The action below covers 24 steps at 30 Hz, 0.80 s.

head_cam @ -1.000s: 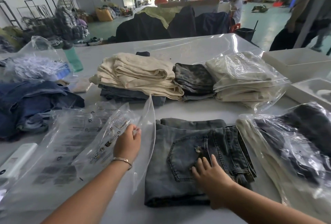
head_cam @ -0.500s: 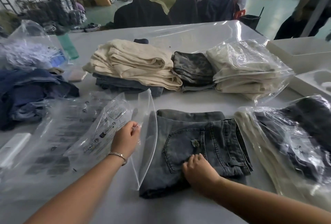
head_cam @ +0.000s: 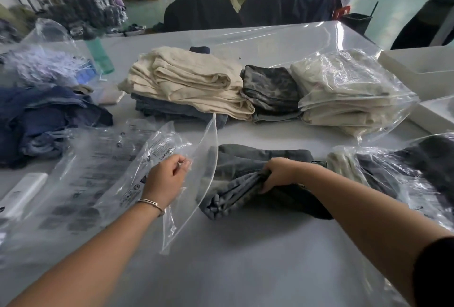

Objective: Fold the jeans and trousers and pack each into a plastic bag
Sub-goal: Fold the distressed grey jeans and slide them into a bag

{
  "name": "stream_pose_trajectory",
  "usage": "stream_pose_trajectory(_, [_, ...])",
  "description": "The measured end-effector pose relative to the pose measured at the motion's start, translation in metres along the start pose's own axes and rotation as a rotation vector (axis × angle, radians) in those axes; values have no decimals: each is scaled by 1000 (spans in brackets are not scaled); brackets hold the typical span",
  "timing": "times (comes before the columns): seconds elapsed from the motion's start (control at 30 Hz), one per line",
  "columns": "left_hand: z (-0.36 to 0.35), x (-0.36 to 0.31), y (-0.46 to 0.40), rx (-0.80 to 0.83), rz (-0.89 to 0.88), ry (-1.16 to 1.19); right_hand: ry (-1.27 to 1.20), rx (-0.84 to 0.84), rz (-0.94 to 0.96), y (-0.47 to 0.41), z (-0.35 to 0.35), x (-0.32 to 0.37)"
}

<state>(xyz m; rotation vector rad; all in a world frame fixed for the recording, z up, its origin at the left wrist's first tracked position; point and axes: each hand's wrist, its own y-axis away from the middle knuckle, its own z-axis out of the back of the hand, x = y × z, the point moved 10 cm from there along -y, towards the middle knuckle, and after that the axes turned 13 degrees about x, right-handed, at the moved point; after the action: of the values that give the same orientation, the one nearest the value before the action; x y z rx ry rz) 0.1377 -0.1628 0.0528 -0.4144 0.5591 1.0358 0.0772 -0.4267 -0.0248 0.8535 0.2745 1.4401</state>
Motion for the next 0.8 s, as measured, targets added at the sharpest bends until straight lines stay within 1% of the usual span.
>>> stream_pose_trajectory(0.07, [5,6,-1,-9,26,-22,211,-108,-68,-12,23,-8])
stream_pose_trajectory(0.1, [4,9,-2,-5,43,-25,281,-125,-88,-18,30,-9])
stream_pose_trajectory(0.17, [-2,14,-5,10,76,-24,323,-64,-90,-35,33,-7])
stream_pose_trajectory(0.23, [-8,16,-9,24,89,-23,331,12,-99,-50,31,-5])
stream_pose_trajectory(0.37, [-21,15,-20,77,91,-17,325,131,-187,-70,25,-17])
stream_pose_trajectory(0.47, [-26,11,-27,102,104,-30,289,183,-202,-79,24,-19])
stream_pose_trajectory(0.53, [-28,9,-31,115,112,-44,258,187,-182,-83,25,-16])
stream_pose_trajectory(0.67, [-30,9,-30,116,127,-23,244,119,-157,-84,27,-13])
stream_pose_trajectory(0.8, [-28,4,-25,102,106,-25,171,120,-117,-76,21,-14])
